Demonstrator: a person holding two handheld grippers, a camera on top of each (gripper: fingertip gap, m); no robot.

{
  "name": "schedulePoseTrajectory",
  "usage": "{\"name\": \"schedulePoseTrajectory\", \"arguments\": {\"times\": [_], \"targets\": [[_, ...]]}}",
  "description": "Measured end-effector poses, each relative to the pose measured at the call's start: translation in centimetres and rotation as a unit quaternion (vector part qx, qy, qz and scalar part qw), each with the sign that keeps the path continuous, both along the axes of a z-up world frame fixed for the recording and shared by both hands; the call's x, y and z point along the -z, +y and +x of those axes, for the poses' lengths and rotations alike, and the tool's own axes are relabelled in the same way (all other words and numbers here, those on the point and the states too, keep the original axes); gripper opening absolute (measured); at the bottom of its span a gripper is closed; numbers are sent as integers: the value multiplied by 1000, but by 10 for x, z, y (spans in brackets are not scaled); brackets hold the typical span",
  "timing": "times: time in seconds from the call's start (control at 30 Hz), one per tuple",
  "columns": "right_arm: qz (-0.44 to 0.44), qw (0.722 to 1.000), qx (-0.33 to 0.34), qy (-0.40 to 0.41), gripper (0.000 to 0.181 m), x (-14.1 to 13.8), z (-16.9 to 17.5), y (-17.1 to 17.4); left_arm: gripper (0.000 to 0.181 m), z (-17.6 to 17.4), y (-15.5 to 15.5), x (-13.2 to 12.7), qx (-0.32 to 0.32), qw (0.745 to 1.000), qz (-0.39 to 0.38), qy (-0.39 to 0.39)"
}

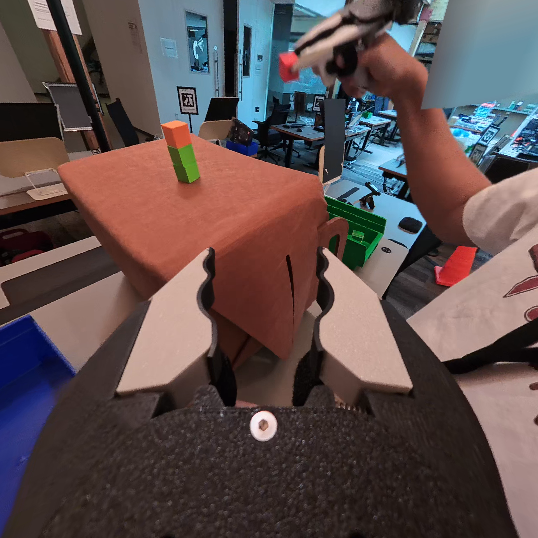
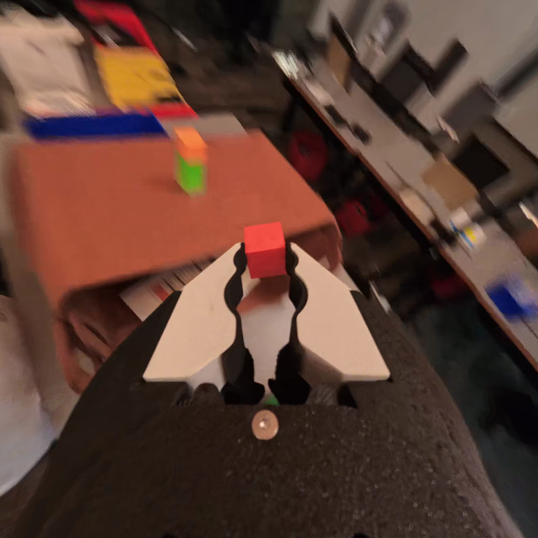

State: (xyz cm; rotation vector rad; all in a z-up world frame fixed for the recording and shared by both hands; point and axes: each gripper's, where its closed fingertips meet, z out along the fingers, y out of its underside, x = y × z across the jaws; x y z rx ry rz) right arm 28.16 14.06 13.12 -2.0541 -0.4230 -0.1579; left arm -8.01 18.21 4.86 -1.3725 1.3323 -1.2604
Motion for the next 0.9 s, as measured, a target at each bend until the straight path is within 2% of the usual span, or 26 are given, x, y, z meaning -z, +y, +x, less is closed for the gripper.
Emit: {"name": "schedulePoseTrajectory", "arguments": {"times": [0.1,0.2,0.3,0.4,0.5,0.63,0.8,0.9], "targets": [[-117,979,156,-52,26,83,89,-71,71,9,7,1,1,1000,-1,5],[-177,951,252,-35,26,184,149,-131,71,18,15,-3,-7,1000,1,4],[-210,922,322,51,26,291,176,-179,71,24,21,-12,-16,1000,9,-1],[-222,892,374,122,27,366,184,-212,71,30,33,-18,-39,999,7,-4],[-205,864,445,119,26,398,206,-236,71,37,36,-22,-30,999,-6,-14],[-174,835,501,147,26,415,214,-244,72,52,41,-19,-25,1000,-4,-9],[-183,809,532,169,28,421,209,-253,71,74,55,2,-27,996,-14,82],[-168,812,533,168,31,416,205,-256,71,95,73,5,-5,993,-4,121]]}}
